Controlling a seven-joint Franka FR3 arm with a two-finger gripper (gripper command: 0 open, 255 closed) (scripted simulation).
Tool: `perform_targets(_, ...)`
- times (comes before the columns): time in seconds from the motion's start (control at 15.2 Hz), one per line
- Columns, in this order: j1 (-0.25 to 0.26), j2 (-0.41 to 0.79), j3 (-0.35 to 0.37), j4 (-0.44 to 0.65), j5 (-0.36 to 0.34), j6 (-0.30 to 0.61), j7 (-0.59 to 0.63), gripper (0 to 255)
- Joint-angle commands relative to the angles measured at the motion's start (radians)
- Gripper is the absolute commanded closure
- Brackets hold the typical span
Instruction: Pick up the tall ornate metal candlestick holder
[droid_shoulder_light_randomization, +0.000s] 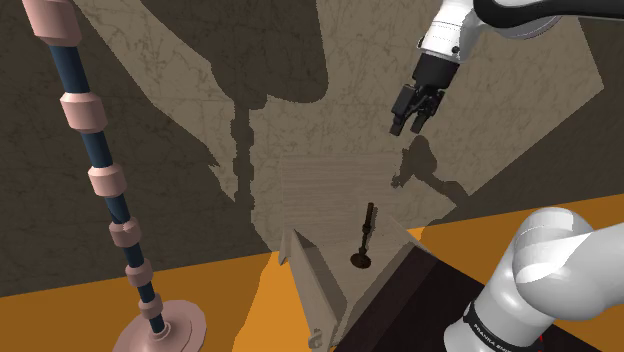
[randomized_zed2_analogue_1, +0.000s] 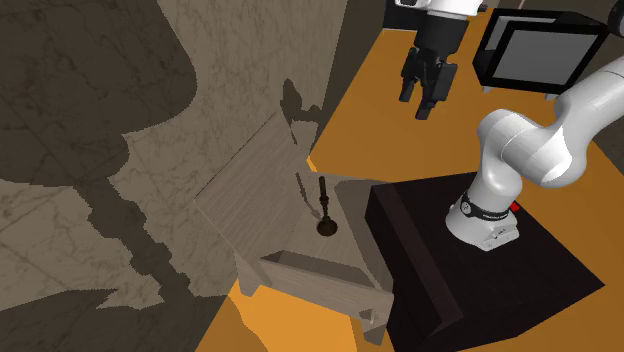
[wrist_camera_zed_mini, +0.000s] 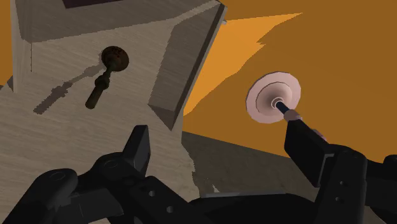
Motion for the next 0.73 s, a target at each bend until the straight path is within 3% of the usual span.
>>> perform_targets(0.0,0.0,0.0,0.0,0.0,0.0,0.0,0.0,0)
perform_targets(0.66,-0.073,0.098,0.026,-0.259,-0.079,0.364,0.085,0)
